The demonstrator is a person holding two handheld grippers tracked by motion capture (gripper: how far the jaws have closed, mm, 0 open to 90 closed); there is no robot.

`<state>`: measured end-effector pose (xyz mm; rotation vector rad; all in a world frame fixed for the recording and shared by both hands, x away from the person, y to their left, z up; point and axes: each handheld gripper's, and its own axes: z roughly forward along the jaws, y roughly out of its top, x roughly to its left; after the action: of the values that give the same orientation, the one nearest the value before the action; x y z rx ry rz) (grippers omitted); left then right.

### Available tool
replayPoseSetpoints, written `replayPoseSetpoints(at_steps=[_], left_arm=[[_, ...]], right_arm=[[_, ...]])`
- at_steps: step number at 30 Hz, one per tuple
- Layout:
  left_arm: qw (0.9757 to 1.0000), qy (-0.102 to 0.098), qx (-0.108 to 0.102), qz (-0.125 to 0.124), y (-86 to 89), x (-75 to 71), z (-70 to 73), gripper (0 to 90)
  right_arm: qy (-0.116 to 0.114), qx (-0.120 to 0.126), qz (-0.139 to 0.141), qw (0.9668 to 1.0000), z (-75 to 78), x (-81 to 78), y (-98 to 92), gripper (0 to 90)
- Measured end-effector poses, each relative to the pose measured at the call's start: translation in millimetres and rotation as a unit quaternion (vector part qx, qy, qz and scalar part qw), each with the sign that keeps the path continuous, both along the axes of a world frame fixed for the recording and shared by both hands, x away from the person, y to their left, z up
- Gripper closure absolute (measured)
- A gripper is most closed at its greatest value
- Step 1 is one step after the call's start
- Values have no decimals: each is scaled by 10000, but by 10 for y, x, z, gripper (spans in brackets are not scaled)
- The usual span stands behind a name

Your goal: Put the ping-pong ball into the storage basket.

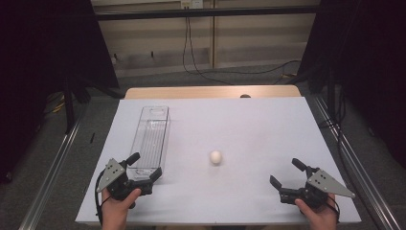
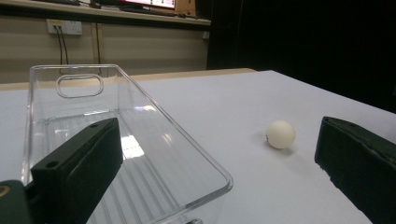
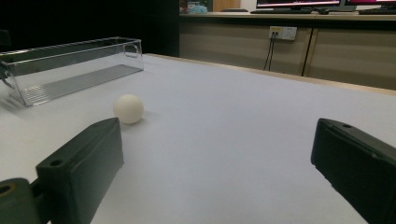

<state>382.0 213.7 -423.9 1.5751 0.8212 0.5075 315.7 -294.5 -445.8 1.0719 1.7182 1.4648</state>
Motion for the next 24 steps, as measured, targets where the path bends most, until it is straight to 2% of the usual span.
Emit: replayPoseSetpoints(at_steps=[2, 3, 5, 6, 8, 13, 14, 19, 22, 24], left_arm=[[10000, 12, -6, -95, -41, 6, 14, 12], [10000, 14, 31, -81, -61, 8, 24, 12], [10000, 41, 20, -87, -106, 18, 42, 12], [9998, 50, 117, -142, -108, 31, 48, 13], [9999, 93, 87, -99, -165, 46, 50, 13], [9996, 51, 130, -227, -265, 77, 86, 13], [9996, 44, 72, -254, -297, 85, 89, 13], [9994, 105, 90, -308, -401, 125, 91, 13], [9989, 89, 187, -419, -435, 146, 99, 13], [9991, 122, 90, -387, -485, 149, 101, 13]], right_arm=[[-39, 5, 31, 10000, 21, -3, 7, 20], [-81, 8, -22, 10000, 31, -2, 15, 19], [-78, 7, 62, 10000, 37, -8, 16, 20], [-89, 23, 20, 10000, 37, -9, 18, 20], [-72, 72, 28, 9999, 36, -7, 10, 20], [-62, 66, -5, 10000, 26, 1, -1, 20], [-52, 65, -1, 10000, 26, 0, 0, 20], [-69, 72, -11, 9999, 31, 0, 1, 20], [-81, 81, 26, 9999, 31, 1, 12, 20], [-51, 81, 62, 9999, 35, -3, 18, 20]])
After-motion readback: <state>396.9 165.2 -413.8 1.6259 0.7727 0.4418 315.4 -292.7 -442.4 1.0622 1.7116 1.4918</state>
